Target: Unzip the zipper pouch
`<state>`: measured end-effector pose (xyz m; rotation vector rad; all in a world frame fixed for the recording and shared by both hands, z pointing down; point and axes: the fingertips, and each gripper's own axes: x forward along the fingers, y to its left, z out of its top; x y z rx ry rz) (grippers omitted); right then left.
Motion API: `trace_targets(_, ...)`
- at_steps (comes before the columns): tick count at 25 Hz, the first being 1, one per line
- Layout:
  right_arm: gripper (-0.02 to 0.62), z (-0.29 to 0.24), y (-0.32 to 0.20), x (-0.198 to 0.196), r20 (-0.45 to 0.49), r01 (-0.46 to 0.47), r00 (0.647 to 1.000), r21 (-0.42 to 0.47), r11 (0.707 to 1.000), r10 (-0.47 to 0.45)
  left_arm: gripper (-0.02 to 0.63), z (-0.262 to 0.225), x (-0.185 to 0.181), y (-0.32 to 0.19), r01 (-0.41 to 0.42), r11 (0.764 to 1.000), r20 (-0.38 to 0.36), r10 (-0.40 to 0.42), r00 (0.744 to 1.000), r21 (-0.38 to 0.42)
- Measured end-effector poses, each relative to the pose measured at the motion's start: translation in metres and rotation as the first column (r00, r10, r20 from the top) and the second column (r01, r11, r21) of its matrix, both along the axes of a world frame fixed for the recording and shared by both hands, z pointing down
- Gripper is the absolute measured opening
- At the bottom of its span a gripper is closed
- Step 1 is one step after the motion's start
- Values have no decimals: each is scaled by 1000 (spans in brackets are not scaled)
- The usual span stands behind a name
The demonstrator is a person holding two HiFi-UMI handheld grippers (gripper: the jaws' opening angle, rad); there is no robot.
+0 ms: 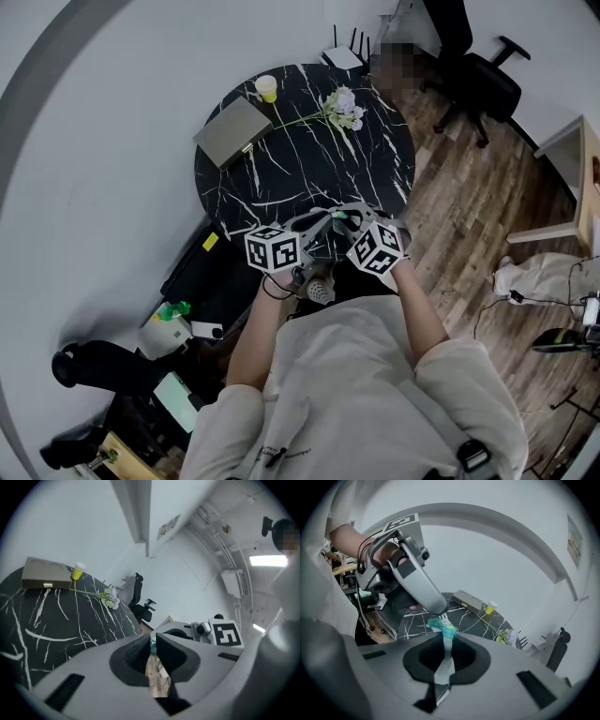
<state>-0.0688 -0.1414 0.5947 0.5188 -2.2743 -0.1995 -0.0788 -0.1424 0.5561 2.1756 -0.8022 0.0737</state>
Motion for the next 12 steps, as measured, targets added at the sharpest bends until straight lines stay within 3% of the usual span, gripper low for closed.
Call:
trace_targets(4,20,-4,-6,0,19,-35,999,26,999,35,49,1,-4,-4,98,991,-146,-110,983,-89)
trace_targets(8,20,-4,-8,-2,54,-73,996,14,997,72,32,-1,-6,-6,152,975,-276,-192,942,-162)
trace_targets(12,18,-5,-7,-3,78,-92,993,10,996,91,25,0,-9,-4,184,975,-268,-212,940,-127)
